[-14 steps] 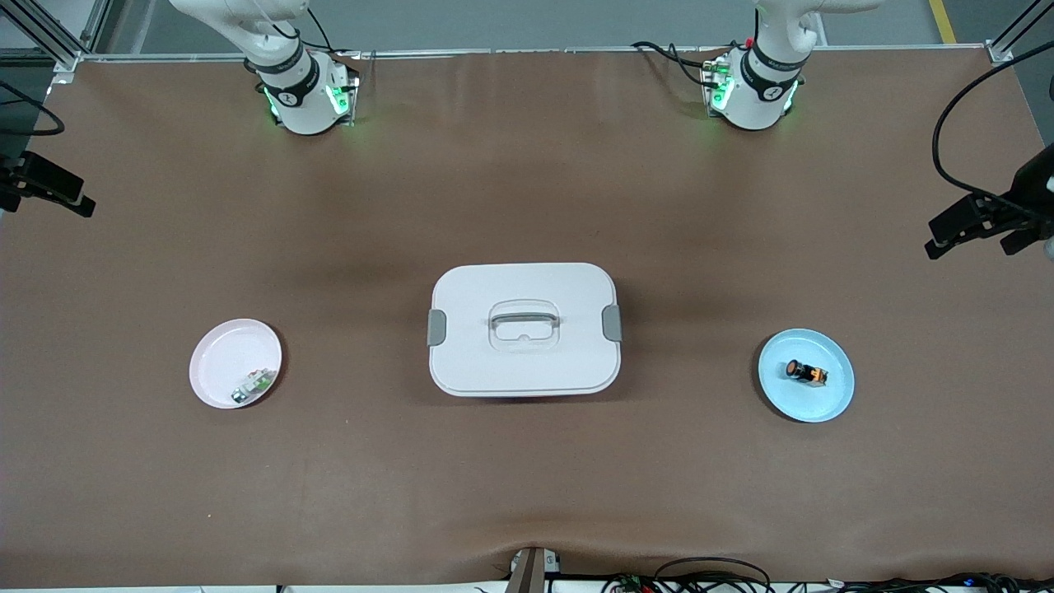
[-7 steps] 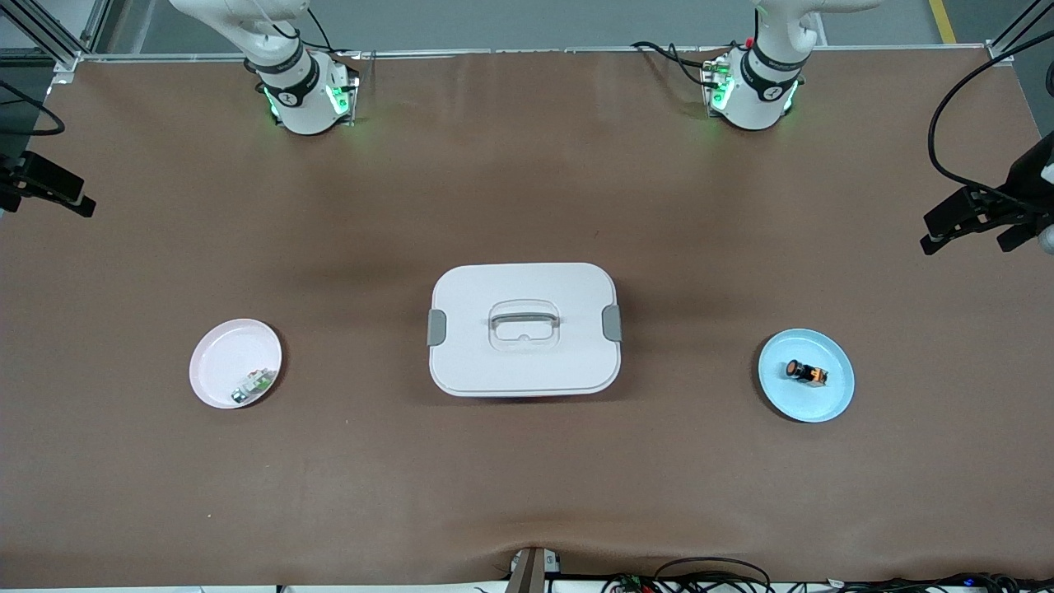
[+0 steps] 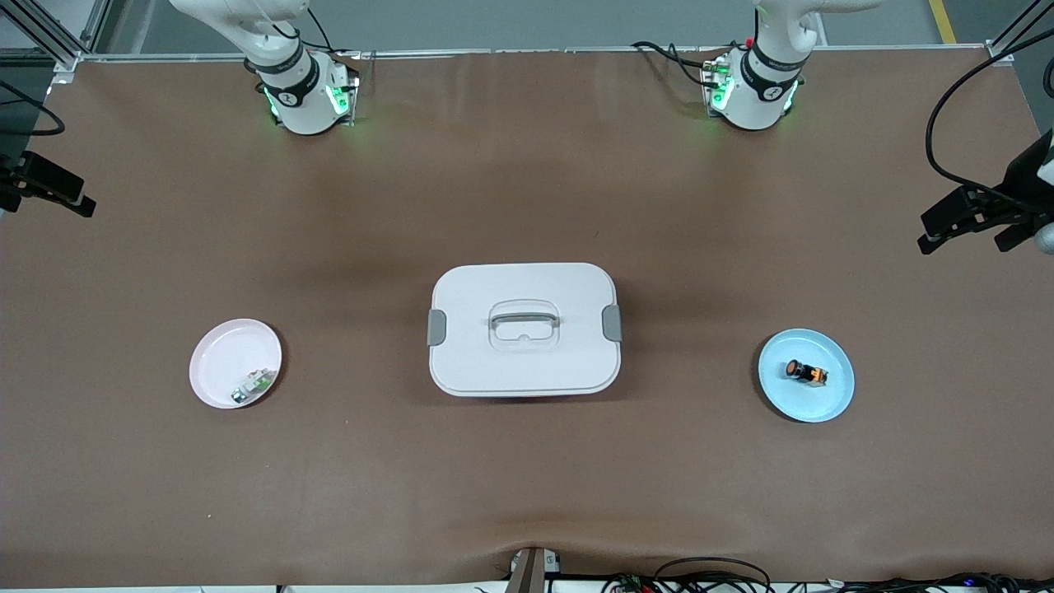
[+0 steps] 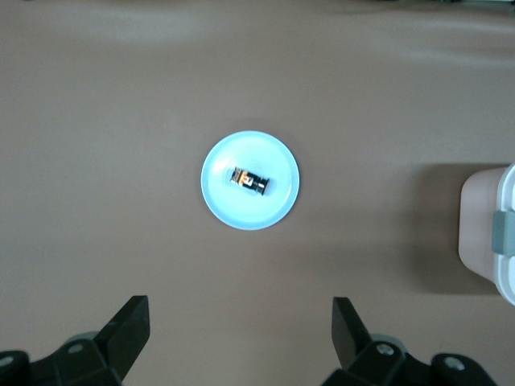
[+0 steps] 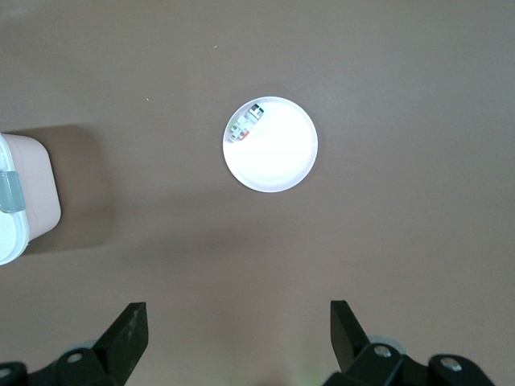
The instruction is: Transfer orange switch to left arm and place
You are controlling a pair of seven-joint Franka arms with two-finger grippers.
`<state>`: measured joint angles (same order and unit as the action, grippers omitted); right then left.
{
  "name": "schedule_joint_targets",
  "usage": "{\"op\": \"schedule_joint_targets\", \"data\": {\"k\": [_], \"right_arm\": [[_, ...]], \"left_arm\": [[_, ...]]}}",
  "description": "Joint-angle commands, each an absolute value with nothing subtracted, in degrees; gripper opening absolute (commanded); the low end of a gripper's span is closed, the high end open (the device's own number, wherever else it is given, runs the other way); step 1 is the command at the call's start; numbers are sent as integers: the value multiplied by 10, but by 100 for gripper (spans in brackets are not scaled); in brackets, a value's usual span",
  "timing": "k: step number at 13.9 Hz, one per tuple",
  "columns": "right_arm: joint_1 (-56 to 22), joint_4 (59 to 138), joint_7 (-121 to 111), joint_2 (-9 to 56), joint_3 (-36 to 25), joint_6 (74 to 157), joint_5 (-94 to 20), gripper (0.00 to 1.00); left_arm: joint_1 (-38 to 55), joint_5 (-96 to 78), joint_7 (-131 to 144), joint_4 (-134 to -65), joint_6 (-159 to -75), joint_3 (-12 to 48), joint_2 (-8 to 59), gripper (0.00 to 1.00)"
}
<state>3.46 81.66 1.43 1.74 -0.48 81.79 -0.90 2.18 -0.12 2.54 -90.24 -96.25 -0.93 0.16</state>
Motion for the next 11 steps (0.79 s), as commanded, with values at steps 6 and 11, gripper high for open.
{"op": "schedule_joint_targets", "data": {"k": [6, 11], "right_arm": [[40, 810, 18, 18, -1, 813, -15, 100], [40, 810, 18, 18, -2, 810, -15, 100]], "left_arm": [[18, -7, 25, -878, -923, -6, 15, 100], [16, -7, 18, -879, -919, -6, 15, 100]]}}
